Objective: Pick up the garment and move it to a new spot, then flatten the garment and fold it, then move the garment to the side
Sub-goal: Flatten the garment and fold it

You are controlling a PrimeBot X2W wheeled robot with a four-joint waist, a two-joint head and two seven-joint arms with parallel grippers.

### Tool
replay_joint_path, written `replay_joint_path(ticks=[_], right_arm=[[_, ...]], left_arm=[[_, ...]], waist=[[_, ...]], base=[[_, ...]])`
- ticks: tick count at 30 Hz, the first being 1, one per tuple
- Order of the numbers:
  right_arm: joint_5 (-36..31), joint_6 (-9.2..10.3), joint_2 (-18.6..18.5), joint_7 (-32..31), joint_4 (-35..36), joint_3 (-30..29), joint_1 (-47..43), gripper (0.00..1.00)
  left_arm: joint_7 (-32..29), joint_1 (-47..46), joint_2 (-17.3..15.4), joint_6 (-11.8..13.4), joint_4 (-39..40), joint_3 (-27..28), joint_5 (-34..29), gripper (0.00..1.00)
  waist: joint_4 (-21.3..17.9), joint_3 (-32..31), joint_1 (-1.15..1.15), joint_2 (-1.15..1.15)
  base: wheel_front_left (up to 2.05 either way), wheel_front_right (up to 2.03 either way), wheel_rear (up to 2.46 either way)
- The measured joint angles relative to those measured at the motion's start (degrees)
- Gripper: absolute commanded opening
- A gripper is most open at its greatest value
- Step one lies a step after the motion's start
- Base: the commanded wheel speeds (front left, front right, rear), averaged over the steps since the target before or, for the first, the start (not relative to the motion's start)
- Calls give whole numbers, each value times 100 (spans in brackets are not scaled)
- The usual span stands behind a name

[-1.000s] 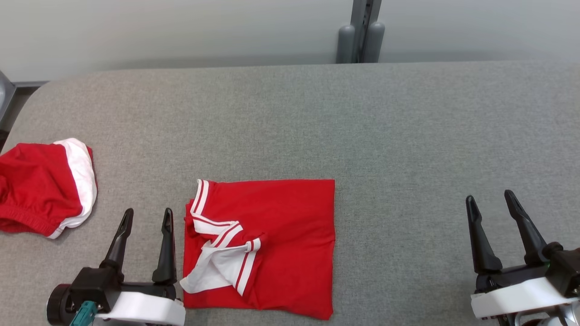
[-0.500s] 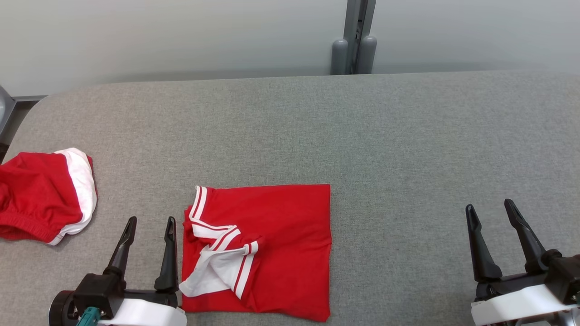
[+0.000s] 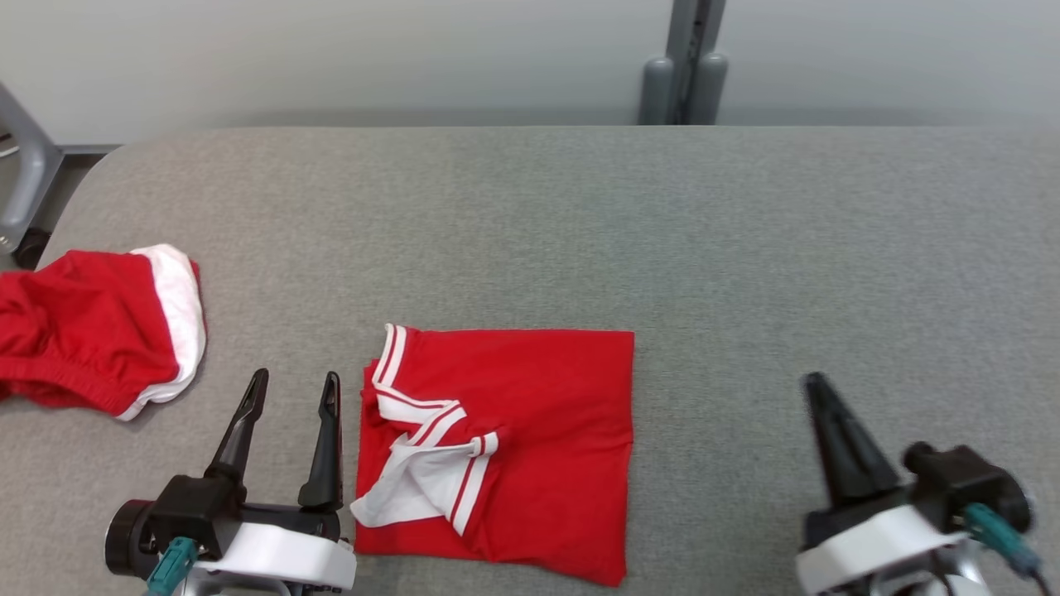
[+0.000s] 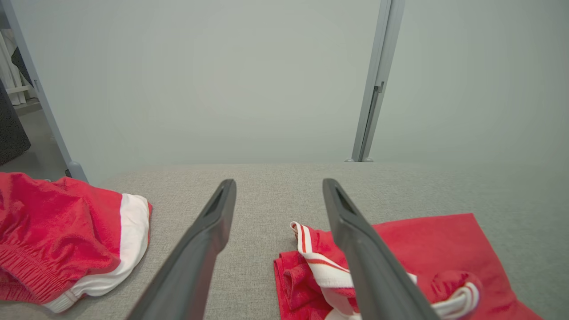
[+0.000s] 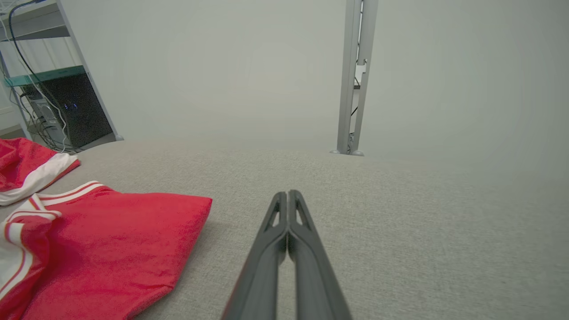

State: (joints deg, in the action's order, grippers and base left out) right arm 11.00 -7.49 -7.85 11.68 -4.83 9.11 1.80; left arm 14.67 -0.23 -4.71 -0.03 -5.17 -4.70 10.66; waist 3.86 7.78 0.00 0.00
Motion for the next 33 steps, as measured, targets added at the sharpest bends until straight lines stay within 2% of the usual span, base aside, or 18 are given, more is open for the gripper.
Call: replay_joint_path(ticks=[2,4,5,11,20,27,33], right_arm=[[42,0,8,2,-113,191,103,0],[98,0,46,11,-364,589,333,0],[209,0,86,27,-622,994,548,0],[543,0,218,92,-1432,2153,1206,0],[1105,0,411,252,-2564,3170,2113,0],[1568,0,480,314,-2862,3991,2565,0],[1841,0,492,323,-2744,4490,2754,0]], left_arm=[[0,-35,9,-1,-7,-27,1,100],[2,-93,18,-21,-41,-75,3,100],[7,-169,27,-41,-74,-123,18,100],[18,-358,66,-68,-188,-236,58,100],[31,-529,119,-77,-237,-310,97,100],[31,-595,143,-93,-213,-321,99,100],[31,-601,152,-99,-196,-294,99,100]], waist=[[48,16,0,0],[154,46,0,0],[270,74,0,0],[571,194,0,0],[745,403,0,0],[757,484,0,0],[735,534,0,0]], base=[[0,0,0],[0,0,0],[0,0,0],[0,0,0],[0,0,0],[0,0,0],[0,0,0]])
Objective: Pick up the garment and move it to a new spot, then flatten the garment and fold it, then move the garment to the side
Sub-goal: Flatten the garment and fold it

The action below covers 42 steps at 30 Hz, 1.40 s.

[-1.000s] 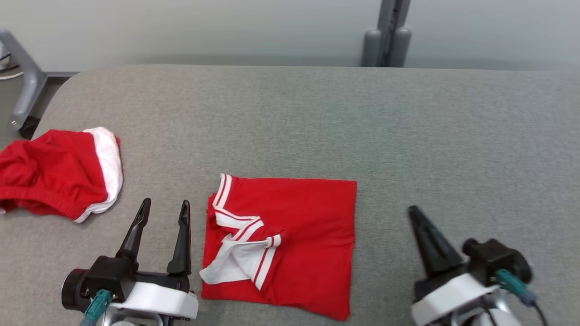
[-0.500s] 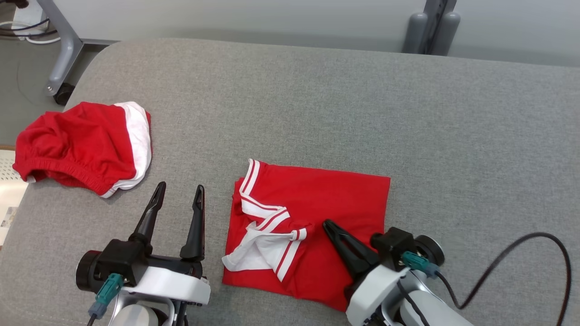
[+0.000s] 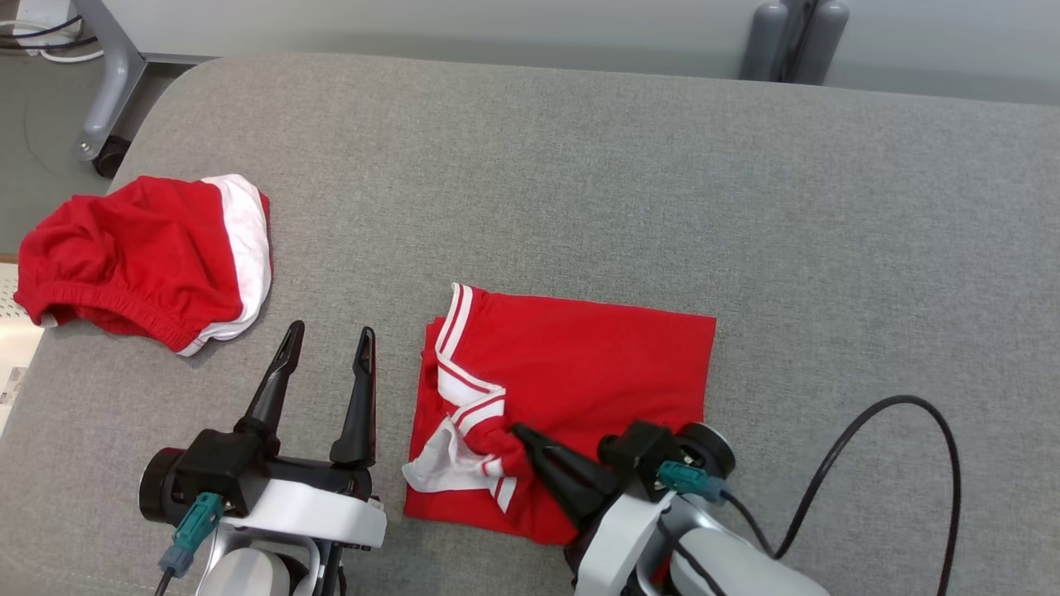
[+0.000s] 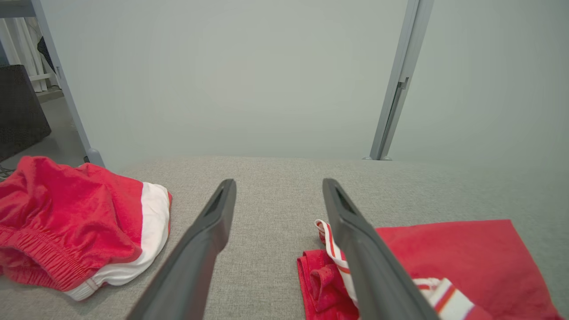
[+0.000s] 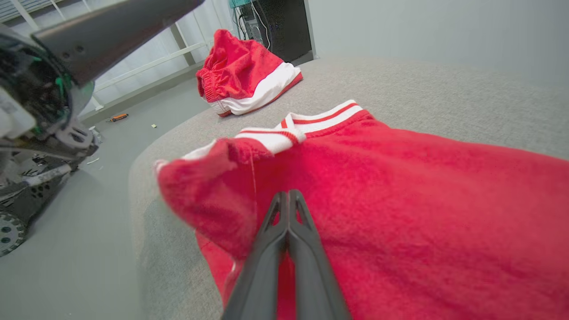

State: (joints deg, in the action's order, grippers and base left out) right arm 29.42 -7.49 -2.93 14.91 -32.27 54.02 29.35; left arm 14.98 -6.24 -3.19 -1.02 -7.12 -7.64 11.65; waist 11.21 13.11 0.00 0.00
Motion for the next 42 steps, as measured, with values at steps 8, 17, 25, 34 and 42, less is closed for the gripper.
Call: replay_joint_path(ticks=[8,17,25,34,42], right_arm=[[464,0,12,7,176,907,255,0],[532,0,20,7,378,568,444,0],[-285,0,-231,7,1172,-1768,-204,0],[-1109,0,-279,7,2237,-3586,-1391,100],[-1435,0,-300,7,2662,-4510,-2286,100]], left_arm=[[0,-23,13,-44,7,-2,-1,100],[0,-65,22,-51,3,9,0,100],[1,-52,31,-16,133,122,-25,100],[1,129,-4,-2,151,319,-110,100],[1,430,-135,16,135,461,-179,100]], waist=[[13,81,0,0],[22,128,0,0],[-191,-6,0,0],[-499,-287,0,0],[-754,-599,0,0]], base=[[0,0,0],[0,0,0],[0,0,0],[0,0,0],[0,0,0]])
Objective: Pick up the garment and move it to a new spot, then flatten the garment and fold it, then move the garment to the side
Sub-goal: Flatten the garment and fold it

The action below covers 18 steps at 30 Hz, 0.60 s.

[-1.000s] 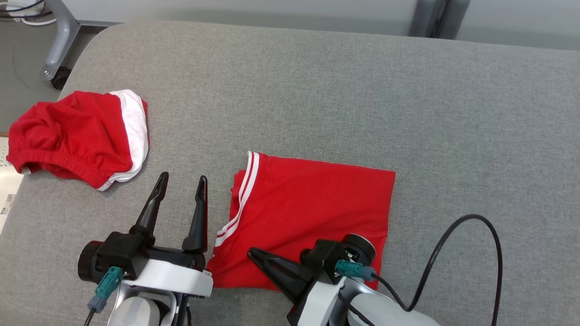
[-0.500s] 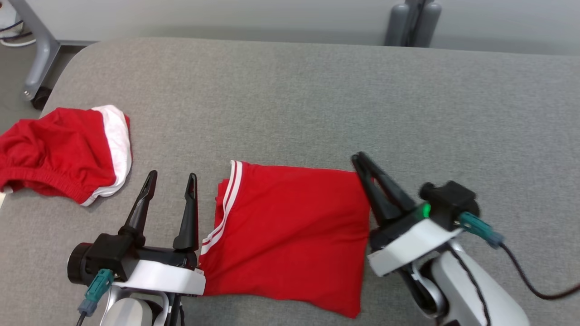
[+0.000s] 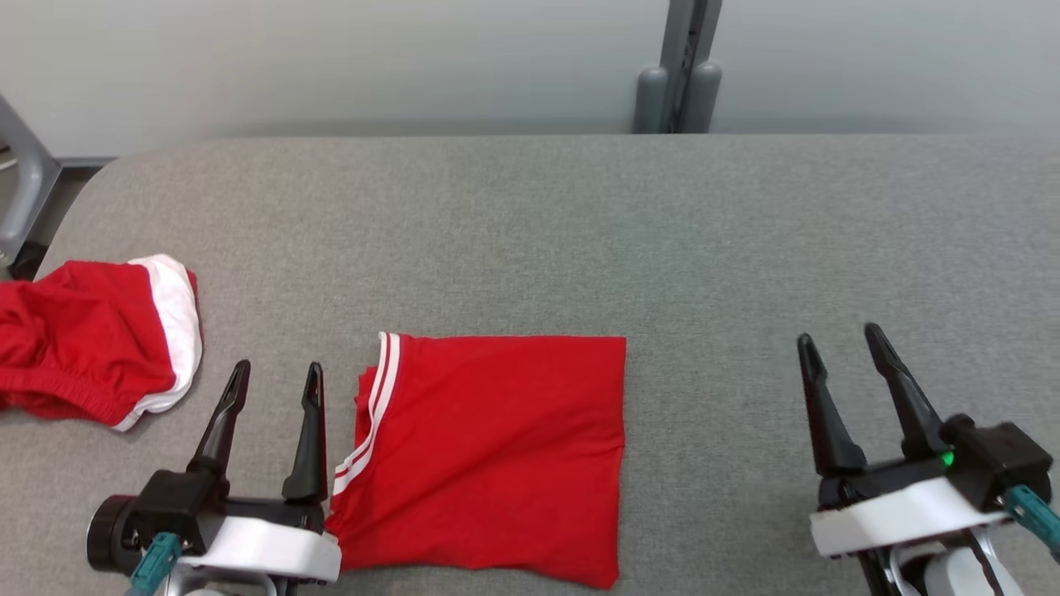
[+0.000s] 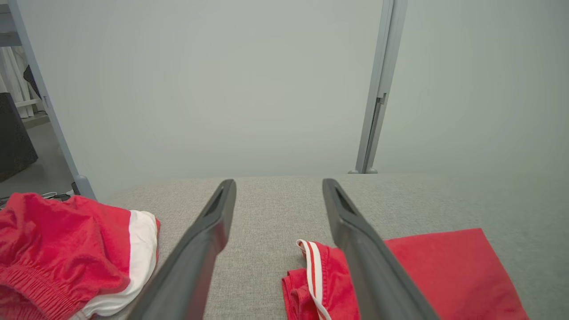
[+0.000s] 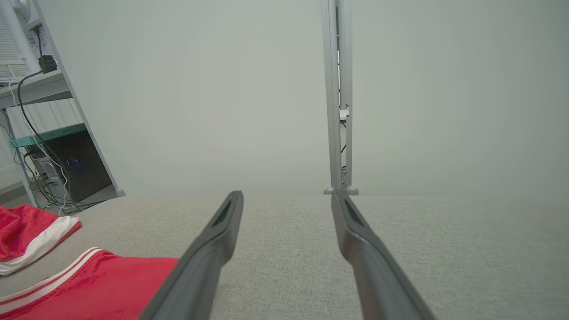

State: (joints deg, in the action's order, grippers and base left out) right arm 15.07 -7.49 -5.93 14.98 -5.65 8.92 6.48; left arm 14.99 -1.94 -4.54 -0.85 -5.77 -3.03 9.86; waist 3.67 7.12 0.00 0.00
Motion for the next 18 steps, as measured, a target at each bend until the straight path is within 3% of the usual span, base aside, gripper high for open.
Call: replay_joint_path(ticks=[18], right_arm=[[-205,0,11,-388,563,-426,-1128,100]], left_arm=[[-49,772,-211,181,-12,63,-121,100]], waist=[[-300,-736,0,0]], base=[[0,0,0]])
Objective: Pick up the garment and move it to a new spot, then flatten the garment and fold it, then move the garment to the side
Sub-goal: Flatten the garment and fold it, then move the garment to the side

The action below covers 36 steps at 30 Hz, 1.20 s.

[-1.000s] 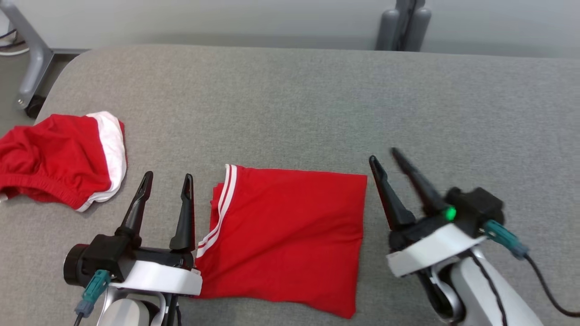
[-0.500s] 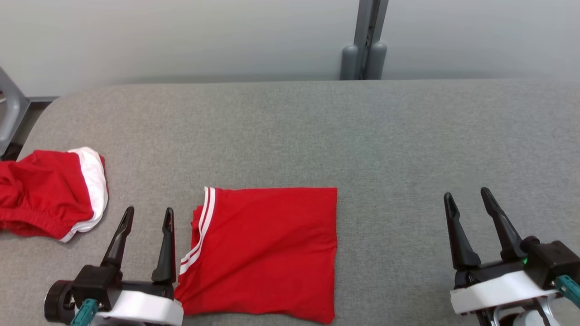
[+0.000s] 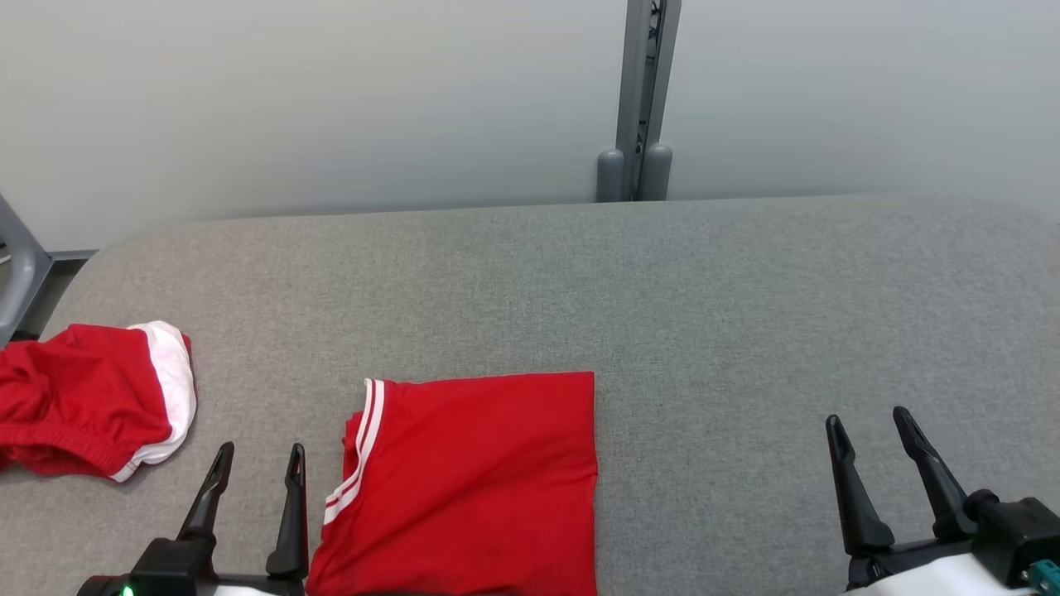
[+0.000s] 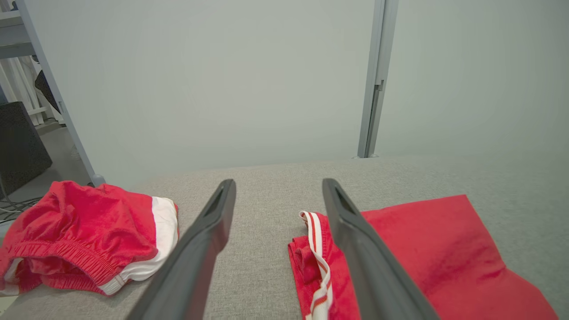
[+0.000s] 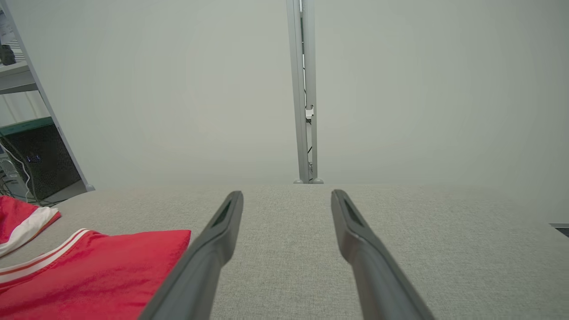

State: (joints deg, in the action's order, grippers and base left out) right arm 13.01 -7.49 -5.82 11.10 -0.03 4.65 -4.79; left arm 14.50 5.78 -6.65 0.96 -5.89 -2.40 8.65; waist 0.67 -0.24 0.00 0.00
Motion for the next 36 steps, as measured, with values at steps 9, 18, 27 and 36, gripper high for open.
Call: replay_joint_path(ticks=[9,18,27,36], right_arm=[[-110,0,43,-186,278,-166,-288,100],[-147,0,88,-209,352,-234,-292,100],[-148,0,115,-209,341,-235,-286,100],[-148,0,124,-200,294,-263,-274,100]], left_arm=[[-188,223,-59,45,116,-49,3,100],[-246,225,-81,69,188,-76,54,100],[-272,225,-98,112,226,-107,103,100],[-288,223,-113,152,296,-157,133,100]], waist=[[-36,-148,0,0],[-15,-96,0,0],[-19,-91,0,0],[4,-48,0,0]], base=[[0,0,0],[0,0,0],[0,0,0],[0,0,0]])
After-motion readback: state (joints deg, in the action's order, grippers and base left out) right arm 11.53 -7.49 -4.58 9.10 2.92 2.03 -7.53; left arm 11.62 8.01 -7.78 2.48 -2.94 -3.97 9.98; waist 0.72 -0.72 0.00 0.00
